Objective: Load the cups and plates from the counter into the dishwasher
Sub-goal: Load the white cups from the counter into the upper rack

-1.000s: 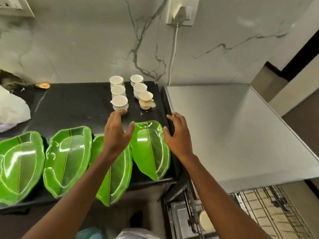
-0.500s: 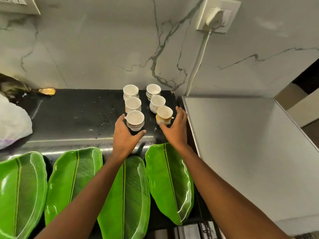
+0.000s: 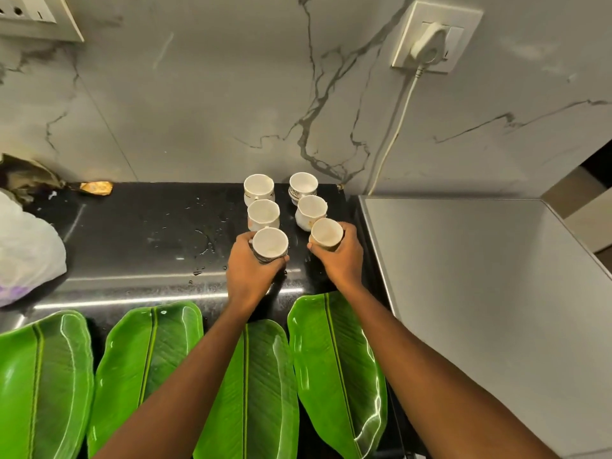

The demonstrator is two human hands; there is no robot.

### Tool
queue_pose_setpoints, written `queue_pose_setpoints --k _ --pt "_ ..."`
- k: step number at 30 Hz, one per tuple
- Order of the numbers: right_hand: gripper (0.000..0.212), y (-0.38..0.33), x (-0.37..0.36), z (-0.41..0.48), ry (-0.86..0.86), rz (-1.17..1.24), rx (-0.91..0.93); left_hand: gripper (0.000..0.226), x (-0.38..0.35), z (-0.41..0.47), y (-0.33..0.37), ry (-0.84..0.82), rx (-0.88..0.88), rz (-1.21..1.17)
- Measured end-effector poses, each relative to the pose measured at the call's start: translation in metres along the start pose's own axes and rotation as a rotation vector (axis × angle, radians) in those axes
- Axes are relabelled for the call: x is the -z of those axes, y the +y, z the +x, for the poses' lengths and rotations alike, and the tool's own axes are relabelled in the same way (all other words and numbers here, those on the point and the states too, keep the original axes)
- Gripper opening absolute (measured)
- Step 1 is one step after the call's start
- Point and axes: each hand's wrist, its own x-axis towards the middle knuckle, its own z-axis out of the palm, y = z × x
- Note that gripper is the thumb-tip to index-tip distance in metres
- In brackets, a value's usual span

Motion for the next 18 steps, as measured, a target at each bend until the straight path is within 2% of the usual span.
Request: queue_pose_setpoints --k 9,18 --pt "0.065 -0.015 0.038 -0.039 0.118 0.082 0.058 0.073 0.011 -0.029 0.021 0.044 -0.106 -0.041" --pt "0.066 -0.006 0.102 -0.111 0.161 0.065 0.145 0.07 0.021 -0.108 0.042 0.061 -0.17 -0.082"
